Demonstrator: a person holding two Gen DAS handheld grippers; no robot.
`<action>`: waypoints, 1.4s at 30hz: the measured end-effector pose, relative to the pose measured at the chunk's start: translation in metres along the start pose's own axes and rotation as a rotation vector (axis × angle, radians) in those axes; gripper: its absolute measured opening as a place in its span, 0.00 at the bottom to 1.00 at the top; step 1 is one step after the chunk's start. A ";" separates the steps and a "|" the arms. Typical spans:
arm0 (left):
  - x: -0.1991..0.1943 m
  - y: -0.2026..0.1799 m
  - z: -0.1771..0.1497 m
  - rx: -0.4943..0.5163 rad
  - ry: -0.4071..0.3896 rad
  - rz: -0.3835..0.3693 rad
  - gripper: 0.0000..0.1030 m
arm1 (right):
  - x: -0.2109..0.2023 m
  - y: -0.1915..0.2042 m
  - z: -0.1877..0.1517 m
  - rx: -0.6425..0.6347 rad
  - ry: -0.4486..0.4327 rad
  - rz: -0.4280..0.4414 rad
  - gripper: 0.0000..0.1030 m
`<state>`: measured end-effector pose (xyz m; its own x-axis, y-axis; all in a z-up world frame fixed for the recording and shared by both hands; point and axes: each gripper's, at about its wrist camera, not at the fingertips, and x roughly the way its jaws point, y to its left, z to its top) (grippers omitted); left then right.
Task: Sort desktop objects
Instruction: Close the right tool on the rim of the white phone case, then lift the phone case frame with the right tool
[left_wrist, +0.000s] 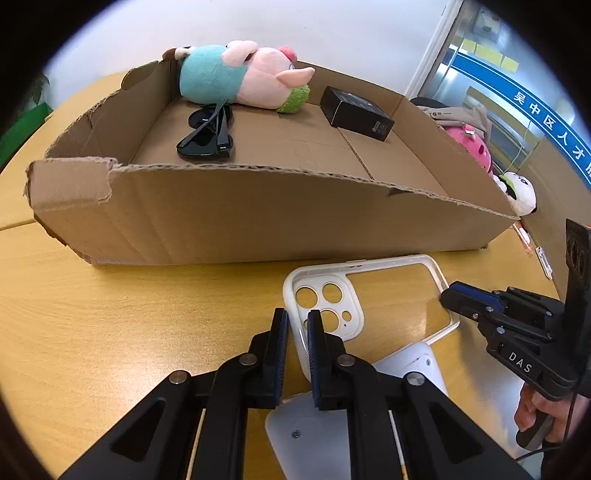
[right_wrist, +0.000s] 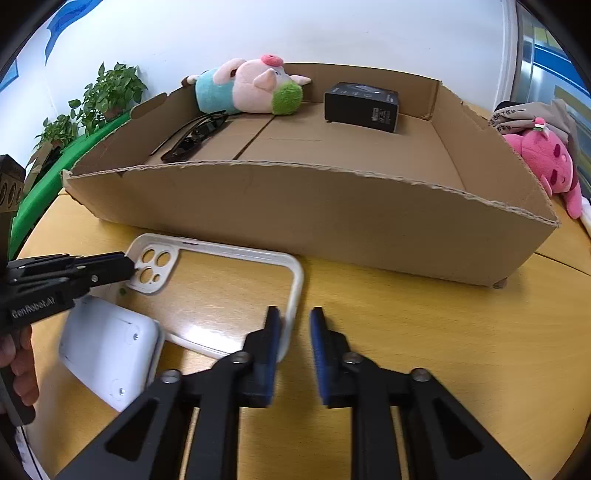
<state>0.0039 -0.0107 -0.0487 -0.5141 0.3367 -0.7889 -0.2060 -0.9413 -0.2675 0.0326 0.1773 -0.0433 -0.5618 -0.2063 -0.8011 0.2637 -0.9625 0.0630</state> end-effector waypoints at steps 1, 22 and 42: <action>0.000 0.000 -0.001 -0.005 0.001 -0.007 0.10 | -0.001 0.001 -0.001 0.000 -0.001 0.003 0.09; -0.057 -0.037 0.018 0.033 -0.130 -0.043 0.05 | -0.063 -0.019 0.004 0.071 -0.147 0.039 0.06; -0.118 -0.068 0.048 0.094 -0.306 -0.050 0.06 | -0.127 -0.022 0.034 0.051 -0.307 0.038 0.06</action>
<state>0.0389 0.0142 0.0891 -0.7248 0.3876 -0.5696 -0.3058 -0.9218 -0.2382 0.0716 0.2189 0.0768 -0.7652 -0.2782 -0.5806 0.2534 -0.9592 0.1256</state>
